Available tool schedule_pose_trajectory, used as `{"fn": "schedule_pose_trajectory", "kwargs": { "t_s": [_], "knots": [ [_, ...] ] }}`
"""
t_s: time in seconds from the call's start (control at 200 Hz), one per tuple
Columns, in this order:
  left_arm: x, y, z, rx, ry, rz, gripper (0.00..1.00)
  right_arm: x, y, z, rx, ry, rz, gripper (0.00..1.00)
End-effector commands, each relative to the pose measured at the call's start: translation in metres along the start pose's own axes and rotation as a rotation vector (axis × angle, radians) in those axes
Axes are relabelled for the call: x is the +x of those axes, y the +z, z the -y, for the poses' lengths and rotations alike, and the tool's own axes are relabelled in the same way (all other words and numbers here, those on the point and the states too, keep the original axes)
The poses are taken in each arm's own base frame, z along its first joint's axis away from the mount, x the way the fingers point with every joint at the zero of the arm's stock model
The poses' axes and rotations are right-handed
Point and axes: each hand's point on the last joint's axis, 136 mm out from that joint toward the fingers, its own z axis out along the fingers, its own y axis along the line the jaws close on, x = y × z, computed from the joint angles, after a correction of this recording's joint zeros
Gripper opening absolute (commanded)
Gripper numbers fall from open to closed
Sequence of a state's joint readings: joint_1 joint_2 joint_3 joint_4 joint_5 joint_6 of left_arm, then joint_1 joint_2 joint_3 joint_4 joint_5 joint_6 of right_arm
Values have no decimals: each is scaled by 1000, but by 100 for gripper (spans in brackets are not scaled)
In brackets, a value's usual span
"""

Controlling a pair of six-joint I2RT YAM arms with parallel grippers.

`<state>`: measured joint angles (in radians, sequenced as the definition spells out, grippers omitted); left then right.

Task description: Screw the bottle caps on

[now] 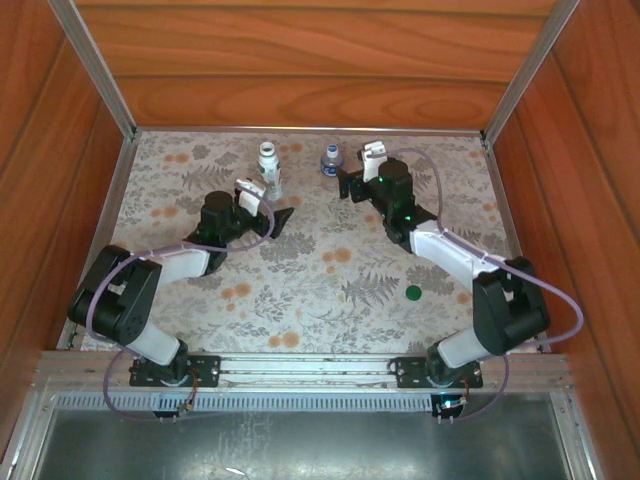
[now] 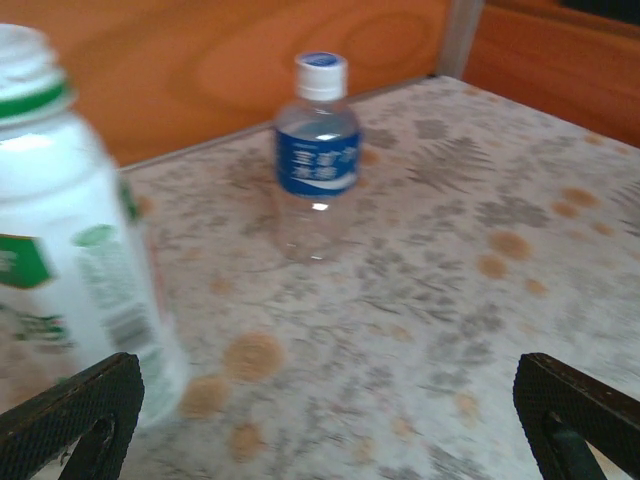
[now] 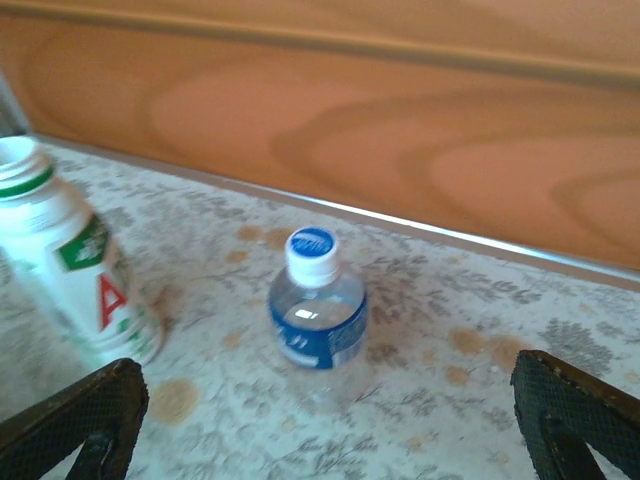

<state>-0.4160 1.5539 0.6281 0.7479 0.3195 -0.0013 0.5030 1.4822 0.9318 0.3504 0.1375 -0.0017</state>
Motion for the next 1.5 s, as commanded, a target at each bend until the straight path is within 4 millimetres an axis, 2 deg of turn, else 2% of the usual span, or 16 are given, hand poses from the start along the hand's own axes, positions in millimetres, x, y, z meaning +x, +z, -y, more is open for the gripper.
{"fn": "schedule_pose_trajectory", "kwargs": {
  "t_s": [0.0,0.165,0.315,0.495,0.725,0.914,1.259,1.379,1.499],
  "knots": [
    [-10,4,-39,-174,-6,24,100,15,-18,-32,-200,-3,-18,100],
    [-8,13,-66,-270,-9,15,100,19,-35,-76,-337,-45,-3,100],
    [-10,29,-71,-258,42,8,100,21,-40,-113,-426,-86,-1,100],
    [-10,42,-88,-267,1,11,100,29,-33,-134,-465,-81,-21,100],
    [-15,51,-105,-256,-30,27,100,35,-26,-141,-478,-76,-35,100],
    [-19,63,-100,-138,-30,39,100,37,-22,-142,-471,-74,-41,100],
    [-18,83,-104,-68,-35,44,100,44,-21,-141,-465,-70,-59,100],
    [-16,86,-105,-59,-30,43,91,49,-21,-140,-463,-63,-71,100],
    [-14,88,-103,-39,-25,40,77,51,-20,-140,-462,-59,-75,100]
  ]
}}
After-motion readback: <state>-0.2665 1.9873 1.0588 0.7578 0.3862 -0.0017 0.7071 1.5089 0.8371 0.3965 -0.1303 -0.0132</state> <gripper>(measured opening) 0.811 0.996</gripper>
